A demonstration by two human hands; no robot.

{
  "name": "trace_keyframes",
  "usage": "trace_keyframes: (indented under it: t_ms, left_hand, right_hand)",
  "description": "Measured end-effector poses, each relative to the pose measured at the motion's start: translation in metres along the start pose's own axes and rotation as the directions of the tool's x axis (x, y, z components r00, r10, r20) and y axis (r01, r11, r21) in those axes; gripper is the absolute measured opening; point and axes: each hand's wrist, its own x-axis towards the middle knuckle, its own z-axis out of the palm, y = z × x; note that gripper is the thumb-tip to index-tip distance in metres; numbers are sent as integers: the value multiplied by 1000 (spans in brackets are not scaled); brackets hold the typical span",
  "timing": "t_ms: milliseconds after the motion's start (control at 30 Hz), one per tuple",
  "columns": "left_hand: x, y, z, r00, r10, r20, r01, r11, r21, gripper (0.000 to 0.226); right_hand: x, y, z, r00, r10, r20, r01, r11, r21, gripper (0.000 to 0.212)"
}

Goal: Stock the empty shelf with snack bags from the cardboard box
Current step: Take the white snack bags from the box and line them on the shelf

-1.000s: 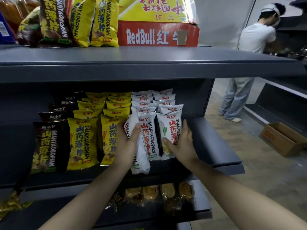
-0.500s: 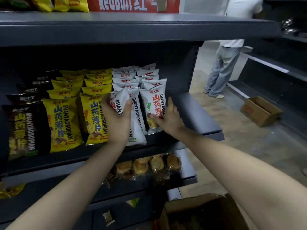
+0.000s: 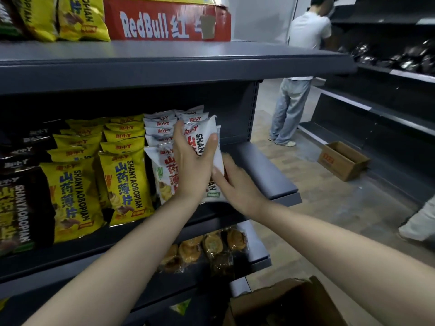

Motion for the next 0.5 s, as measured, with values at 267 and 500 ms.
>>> trace_keyframes:
  t_ms: [267, 500]
  left_hand:
    - [17, 4, 12, 969, -101, 224, 121, 990, -78, 44]
    - [35, 2, 23, 962, -140, 234, 120, 988, 98, 13]
  right_hand:
    - [6, 30, -34, 959, 259, 113, -280, 927, 248, 38]
    - [4, 67, -78, 785, 288, 548, -541, 749, 382, 39]
